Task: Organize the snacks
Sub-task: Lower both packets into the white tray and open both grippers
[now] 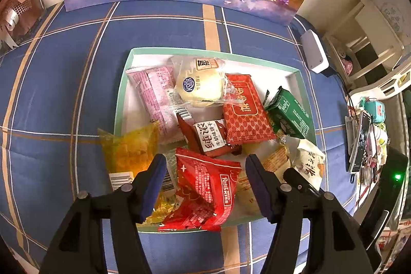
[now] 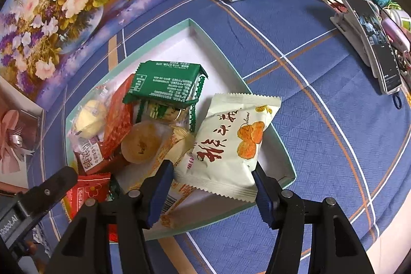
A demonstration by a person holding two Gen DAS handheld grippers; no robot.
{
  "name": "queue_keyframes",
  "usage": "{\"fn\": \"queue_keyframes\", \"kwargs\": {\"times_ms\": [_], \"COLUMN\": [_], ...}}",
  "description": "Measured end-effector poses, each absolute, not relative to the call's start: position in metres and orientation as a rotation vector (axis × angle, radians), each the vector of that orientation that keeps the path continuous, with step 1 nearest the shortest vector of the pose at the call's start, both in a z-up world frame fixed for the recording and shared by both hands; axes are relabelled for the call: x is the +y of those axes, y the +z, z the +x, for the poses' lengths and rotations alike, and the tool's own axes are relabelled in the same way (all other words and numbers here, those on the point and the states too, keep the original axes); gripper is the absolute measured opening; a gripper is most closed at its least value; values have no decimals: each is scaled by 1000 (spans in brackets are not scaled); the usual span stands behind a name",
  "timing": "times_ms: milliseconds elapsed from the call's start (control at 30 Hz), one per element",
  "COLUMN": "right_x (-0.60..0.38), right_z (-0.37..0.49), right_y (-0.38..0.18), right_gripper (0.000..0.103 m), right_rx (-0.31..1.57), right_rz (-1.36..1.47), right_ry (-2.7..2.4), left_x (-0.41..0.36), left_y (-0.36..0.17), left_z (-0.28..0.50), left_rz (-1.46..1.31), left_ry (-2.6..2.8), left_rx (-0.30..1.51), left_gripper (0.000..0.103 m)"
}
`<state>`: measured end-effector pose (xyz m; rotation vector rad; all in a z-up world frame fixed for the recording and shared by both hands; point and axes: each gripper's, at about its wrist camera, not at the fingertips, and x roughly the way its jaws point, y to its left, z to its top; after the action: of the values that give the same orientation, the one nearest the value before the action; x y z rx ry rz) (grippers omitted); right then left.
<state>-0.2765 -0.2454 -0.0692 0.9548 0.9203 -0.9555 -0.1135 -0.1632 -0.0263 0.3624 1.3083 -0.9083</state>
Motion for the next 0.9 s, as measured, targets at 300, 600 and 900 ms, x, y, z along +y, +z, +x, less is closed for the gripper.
{"fn": "queue_keyframes", "kwargs": {"times_ms": [300, 600, 900], "right_x": [-243, -237, -231], "right_z": [-270, -263, -254], "right_y": [-73, -63, -43], "right_gripper": [68, 79, 80], "right_rx": [959, 962, 911], "right_rz": [932, 857, 805], "right_ry": [-961, -995, -990], "left_x": [-149, -128, -111], "left_y": [-18, -24, -32], "left_z": [-103, -80, -65], "left_rz": [376, 349, 324], "left_ry": [-831, -723, -655], "left_rx": [1303, 1326, 1342], "left_gripper": [75, 83, 83]}}
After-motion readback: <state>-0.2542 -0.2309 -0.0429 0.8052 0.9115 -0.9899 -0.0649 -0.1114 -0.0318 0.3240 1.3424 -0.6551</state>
